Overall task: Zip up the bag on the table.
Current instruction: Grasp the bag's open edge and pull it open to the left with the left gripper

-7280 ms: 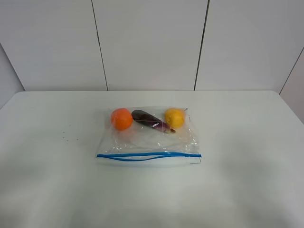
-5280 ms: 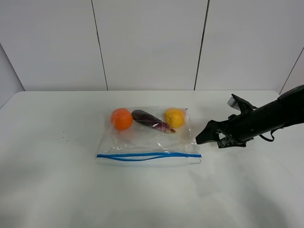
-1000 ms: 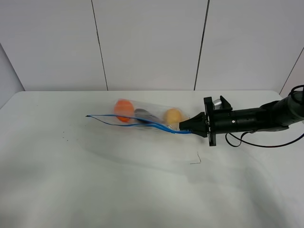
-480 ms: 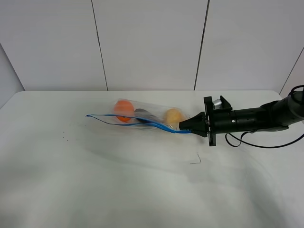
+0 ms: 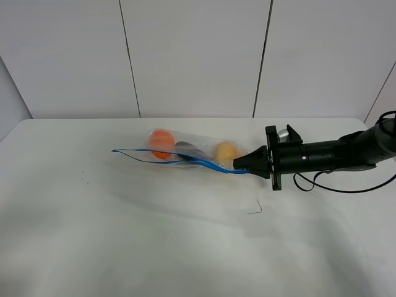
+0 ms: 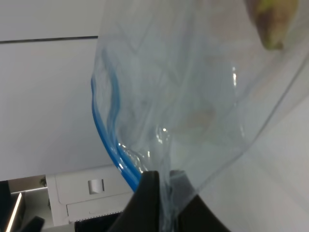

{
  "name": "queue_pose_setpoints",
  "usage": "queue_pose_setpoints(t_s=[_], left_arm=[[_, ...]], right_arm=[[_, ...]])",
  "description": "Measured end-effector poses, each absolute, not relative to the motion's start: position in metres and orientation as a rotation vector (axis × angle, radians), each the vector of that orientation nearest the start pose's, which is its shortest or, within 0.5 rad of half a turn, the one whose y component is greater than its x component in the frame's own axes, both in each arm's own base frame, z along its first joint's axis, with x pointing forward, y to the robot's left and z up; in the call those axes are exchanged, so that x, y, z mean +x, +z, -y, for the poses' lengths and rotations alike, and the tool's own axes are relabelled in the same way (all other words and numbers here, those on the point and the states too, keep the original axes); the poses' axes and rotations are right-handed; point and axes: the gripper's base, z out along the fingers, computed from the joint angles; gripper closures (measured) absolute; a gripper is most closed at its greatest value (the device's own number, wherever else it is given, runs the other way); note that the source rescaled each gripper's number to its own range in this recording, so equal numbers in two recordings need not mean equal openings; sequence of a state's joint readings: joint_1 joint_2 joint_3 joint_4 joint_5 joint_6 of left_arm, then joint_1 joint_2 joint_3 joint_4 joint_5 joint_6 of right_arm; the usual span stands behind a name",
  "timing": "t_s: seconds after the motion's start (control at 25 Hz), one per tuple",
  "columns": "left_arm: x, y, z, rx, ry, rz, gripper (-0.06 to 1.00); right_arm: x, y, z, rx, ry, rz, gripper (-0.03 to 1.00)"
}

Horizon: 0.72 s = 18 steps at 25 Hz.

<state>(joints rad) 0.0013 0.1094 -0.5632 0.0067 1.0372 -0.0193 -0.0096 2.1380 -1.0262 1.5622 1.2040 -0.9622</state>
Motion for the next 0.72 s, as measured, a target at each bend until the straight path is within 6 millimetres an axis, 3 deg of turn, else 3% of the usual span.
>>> queue_pose_setpoints(t_s=[0.2, 0.32, 0.48, 0.72], left_arm=[[0.045, 0.342, -0.001, 0.059, 0.048, -2.07, -0.05], [0.074, 0.362, -0.001, 0.232, 0.149, -2.075, -0.05], [0.114, 0.373, -0.001, 0.539, 0.345, -1.985, -0.05], [0.166, 0.38, -0.001, 0.948, 0.721, -1.666, -0.05]], right_arm=[[0.35, 0.109, -0.082, 0.283, 1.782, -2.45, 0.97], [0.35, 0.109, -0.082, 0.283, 1.782, -2.45, 0.97], [0.35, 0.109, -0.082, 0.283, 1.782, -2.45, 0.97], [0.35, 0.109, -0.082, 0.283, 1.782, -2.45, 0.97]])
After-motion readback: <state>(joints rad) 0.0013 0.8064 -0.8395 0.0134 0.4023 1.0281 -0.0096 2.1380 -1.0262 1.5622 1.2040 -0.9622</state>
